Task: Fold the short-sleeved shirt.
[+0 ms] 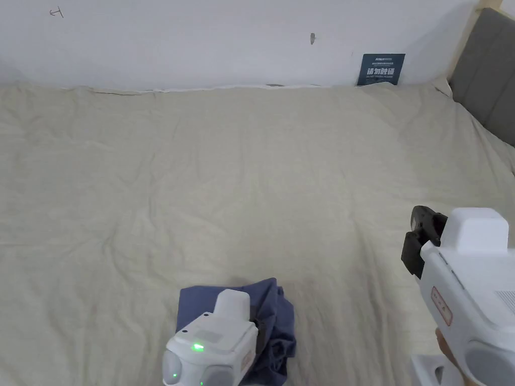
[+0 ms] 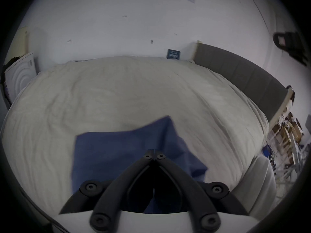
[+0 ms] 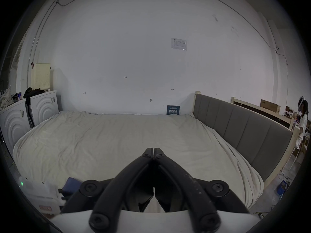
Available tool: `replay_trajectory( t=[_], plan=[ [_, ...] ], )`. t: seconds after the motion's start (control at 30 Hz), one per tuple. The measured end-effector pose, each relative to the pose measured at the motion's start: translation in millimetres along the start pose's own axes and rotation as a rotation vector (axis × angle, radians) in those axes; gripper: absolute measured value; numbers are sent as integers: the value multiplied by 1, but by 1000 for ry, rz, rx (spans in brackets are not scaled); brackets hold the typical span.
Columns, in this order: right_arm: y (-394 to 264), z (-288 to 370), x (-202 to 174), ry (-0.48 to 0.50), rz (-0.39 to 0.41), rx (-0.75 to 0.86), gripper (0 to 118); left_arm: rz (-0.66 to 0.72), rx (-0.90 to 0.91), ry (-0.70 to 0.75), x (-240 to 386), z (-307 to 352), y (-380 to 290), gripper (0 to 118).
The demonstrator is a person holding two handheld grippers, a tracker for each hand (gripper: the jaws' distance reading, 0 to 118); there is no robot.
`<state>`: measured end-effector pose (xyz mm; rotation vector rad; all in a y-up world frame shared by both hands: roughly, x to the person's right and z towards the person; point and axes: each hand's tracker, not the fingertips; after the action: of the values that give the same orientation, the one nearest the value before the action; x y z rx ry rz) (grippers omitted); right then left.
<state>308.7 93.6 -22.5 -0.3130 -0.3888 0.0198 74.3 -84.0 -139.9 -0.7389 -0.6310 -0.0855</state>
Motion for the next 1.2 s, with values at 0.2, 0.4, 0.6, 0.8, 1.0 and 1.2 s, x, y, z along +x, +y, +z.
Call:
replay_trajectory(
  t=[0.2,0.4,0.6,0.8,1.0,1.2],
  plan=[
    [-6,0,8,-20,-6,-17,1,-28,-72,-21,33,-34,-16,0],
    [-10,3,8,-22,-9,-30,1,-47,-69,15,37,-42,-24,0],
    [-4,11,3,-7,-16,-6,1,-44,82,-18,27,2,11,0],
    [9,17,-11,18,-22,48,1,-100,292,29,0,74,71,0],
    [21,21,-28,36,-20,106,1,-137,448,159,-34,125,110,0],
    [31,24,-43,46,-13,155,1,-133,566,293,-73,160,125,0]
  ],
)
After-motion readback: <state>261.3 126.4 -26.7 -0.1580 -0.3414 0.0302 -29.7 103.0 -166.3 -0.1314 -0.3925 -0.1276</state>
